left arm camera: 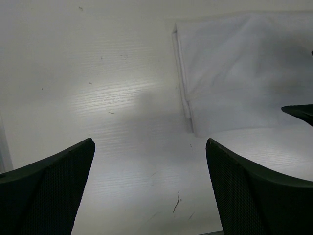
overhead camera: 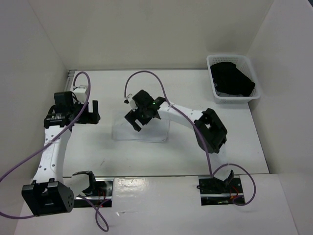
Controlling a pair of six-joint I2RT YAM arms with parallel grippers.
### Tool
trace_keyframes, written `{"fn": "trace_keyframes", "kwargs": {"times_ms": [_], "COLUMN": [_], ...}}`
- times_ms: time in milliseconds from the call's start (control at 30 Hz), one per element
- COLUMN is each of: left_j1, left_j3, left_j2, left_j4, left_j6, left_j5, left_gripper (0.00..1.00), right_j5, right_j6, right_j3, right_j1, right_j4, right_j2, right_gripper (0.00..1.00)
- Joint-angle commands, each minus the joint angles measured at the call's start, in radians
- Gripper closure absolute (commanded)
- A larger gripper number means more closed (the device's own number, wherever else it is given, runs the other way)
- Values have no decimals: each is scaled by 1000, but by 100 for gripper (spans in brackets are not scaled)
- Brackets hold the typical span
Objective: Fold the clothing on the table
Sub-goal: Fold the skirt
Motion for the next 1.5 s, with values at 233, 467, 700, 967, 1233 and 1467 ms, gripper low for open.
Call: {"fn": "trace_keyframes", "kwargs": {"times_ms": [233, 467, 700, 967, 1233, 1467], "left_j1": [10, 10, 10, 10, 10, 10], "left_j3": [-9, -9, -18, -18, -18, -18], "left_j2": [0, -10, 0, 0, 0, 10], "left_j4": [35, 35, 44, 44, 44, 44], "left_j6": [-16, -16, -16, -16, -16, -16], "left_j5": [29, 20, 20, 20, 20, 69], "left_gripper": [0, 0, 0, 0, 0, 0], "right_j5": [191, 141, 101, 35, -32, -101], "right_j6": [66, 48, -114, -347, -473, -484], "right_j3": [63, 124, 161, 141, 96, 115], "right_j1": [-2, -2, -2, -26, -159, -203], "right_j4": [96, 9, -156, -335, -483, -493], "right_j2": [190, 256, 279, 259, 250, 178], "right_gripper": [1, 1, 1, 1, 1, 1]}}
